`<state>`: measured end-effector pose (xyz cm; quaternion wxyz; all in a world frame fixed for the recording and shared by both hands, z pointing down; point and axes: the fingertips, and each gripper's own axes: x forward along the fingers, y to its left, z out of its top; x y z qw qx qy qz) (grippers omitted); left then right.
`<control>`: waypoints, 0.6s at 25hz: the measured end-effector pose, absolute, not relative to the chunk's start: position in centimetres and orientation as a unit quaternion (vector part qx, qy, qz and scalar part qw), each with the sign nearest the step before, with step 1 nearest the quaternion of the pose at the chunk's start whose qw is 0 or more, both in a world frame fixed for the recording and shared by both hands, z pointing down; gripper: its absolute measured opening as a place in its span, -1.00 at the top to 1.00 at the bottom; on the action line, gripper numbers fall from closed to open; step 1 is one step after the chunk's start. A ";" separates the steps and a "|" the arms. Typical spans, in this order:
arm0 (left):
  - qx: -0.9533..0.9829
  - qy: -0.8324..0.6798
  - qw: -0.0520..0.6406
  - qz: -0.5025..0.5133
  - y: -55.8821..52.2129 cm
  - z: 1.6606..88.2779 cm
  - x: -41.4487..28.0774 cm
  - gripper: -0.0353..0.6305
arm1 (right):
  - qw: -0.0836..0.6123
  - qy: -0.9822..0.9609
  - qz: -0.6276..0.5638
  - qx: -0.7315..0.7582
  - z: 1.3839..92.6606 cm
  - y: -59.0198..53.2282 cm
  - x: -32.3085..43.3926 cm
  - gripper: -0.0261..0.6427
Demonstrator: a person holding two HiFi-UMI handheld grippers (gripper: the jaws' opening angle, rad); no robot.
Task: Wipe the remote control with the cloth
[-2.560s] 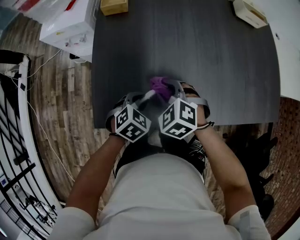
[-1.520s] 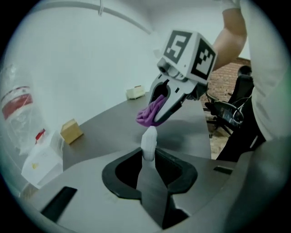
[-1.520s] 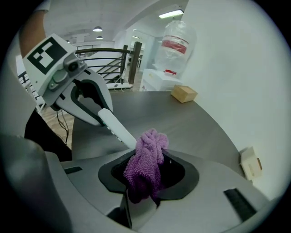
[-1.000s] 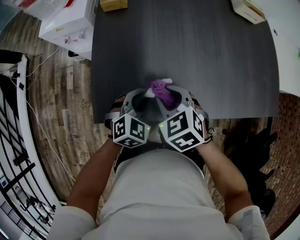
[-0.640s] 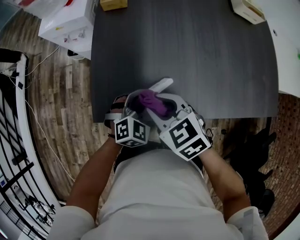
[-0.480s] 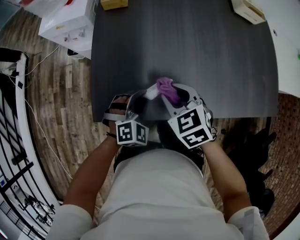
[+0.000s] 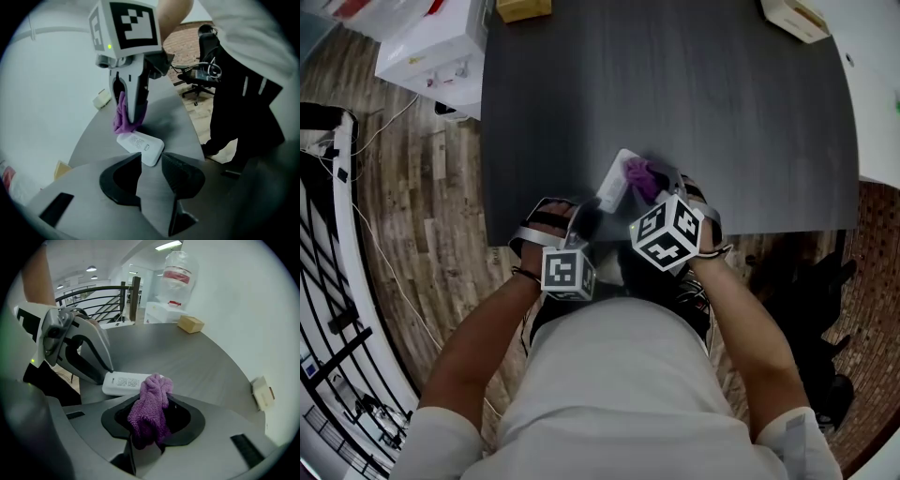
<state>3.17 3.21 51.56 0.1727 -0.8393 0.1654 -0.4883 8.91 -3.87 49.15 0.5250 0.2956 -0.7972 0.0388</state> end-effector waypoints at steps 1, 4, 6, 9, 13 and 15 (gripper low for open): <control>-0.842 0.159 0.164 -0.488 3.5 51.7 3.3 0.55 | 0.527 -0.797 0.036 0.293 49.3 -4.0 8.9 0.54; -0.851 0.162 0.133 -0.482 3.4 51.8 3.4 0.55 | 0.531 -0.799 0.033 0.280 49.3 -4.3 8.6 0.53; -0.857 0.177 0.106 -0.472 3.1 51.5 3.3 0.55 | 0.529 -0.802 0.035 0.274 48.8 -4.5 8.6 0.53; -0.866 0.184 0.079 -0.458 2.7 51.2 3.5 0.55 | 0.520 -0.802 0.027 0.293 47.3 -6.4 8.9 0.53; -0.869 0.186 0.057 -0.456 2.7 51.4 3.5 0.55 | 0.541 -0.790 0.020 0.286 48.4 -7.8 8.6 0.53; -0.870 0.186 0.046 -0.454 2.8 51.5 3.9 0.55 | 0.554 -0.787 0.009 0.271 49.2 -6.4 8.5 0.54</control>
